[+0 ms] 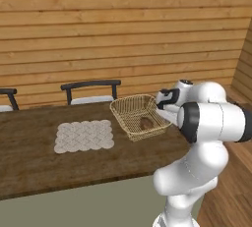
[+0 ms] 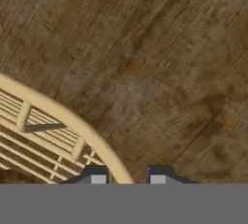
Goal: Open the cabinet, pick up the bread from the cabinet and place it in the basket. Then move the basket to the dining counter.
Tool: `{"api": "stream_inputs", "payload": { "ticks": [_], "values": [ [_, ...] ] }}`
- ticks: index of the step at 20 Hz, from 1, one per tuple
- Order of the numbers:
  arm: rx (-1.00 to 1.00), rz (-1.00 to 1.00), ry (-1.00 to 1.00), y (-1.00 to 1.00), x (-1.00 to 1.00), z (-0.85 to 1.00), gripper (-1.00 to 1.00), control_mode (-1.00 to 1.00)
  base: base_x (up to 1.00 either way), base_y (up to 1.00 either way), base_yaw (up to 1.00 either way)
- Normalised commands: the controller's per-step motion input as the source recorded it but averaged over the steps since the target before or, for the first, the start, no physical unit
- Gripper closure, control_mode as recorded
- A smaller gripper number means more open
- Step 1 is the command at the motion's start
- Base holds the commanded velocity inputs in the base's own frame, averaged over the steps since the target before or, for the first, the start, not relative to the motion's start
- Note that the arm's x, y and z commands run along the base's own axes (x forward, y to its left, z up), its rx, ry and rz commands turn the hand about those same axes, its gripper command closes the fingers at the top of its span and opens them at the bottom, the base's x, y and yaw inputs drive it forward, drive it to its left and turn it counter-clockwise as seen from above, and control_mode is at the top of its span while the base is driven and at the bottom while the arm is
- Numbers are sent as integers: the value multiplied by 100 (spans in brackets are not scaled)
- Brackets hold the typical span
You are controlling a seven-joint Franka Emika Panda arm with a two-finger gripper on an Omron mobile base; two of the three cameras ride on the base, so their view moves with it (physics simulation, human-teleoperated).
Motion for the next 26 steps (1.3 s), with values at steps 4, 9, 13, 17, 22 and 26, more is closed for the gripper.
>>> {"api": "stream_inputs", "payload": {
  "ticks": [4, 9, 13, 17, 22, 26],
  "values": [
    [1, 0, 0, -7, 24, -44, 100, -100, 0, 0, 0],
    [0, 0, 2, 0, 0, -11, -100, -100, 0, 0, 0],
    [0, 0, 0, 0, 0, 0, -100, -100, 0, 0, 0],
    [0, 0, 0, 0, 0, 1, -100, -100, 0, 0, 0],
    [0, -1, 0, 0, -21, 34, -100, -100, 0, 0, 0],
    [-1, 0, -5, 12, -51, 87, -100, -100, 0, 0, 0]
  ]
}}
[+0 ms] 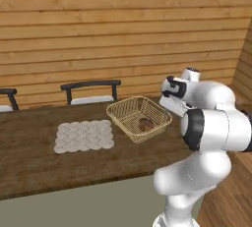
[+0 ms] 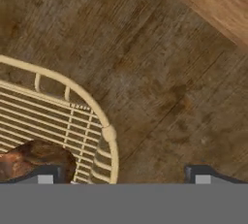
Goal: Open the cabinet, pick up the bread from the cabinet and place it in the basket. Then move the basket to the dining counter.
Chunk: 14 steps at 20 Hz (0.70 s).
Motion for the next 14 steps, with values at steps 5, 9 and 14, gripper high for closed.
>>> {"api": "stream_inputs", "payload": {
  "ticks": [5, 9, 14],
  "values": [
    [-5, 1, -12, 21, -79, 89, -100, -100, 0, 0, 0],
    [-14, 12, -14, 45, -96, 66, -100, -100, 0, 0, 0],
    [-9, 15, -24, 49, -100, 59, -100, -100, 0, 0, 0]
  ]
}}
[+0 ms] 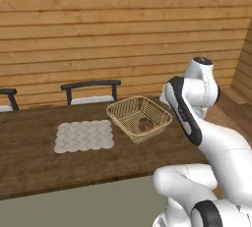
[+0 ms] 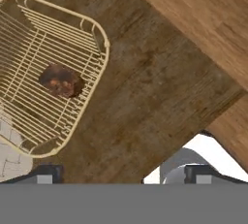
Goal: Open the cabinet, pick up the bread from the cabinet and place it in the basket. Then move the basket to the dining counter.
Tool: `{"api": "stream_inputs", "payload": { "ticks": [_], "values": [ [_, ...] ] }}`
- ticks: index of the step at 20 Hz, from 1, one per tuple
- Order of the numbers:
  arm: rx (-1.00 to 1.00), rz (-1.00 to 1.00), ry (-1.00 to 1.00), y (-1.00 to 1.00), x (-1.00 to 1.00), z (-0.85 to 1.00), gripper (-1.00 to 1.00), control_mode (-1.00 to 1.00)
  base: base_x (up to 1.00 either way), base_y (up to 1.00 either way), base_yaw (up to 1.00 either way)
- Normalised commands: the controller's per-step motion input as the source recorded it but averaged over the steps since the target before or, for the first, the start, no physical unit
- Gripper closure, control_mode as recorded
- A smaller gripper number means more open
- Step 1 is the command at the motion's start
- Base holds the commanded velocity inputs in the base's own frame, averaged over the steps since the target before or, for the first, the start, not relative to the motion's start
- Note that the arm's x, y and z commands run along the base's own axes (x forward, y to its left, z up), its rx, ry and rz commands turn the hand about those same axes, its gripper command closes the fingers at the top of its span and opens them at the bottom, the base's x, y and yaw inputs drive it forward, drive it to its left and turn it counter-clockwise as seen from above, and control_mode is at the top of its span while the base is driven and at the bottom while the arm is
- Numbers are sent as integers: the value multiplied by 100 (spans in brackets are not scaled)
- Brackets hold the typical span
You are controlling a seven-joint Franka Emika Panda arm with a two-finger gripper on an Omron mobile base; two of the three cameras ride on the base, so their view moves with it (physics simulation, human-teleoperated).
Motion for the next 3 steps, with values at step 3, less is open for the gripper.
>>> {"api": "stream_inputs", "payload": {
  "ticks": [3],
  "values": [
    [-3, 17, -25, 50, -100, 72, -100, -100, 0, 0, 0]
  ]
}}
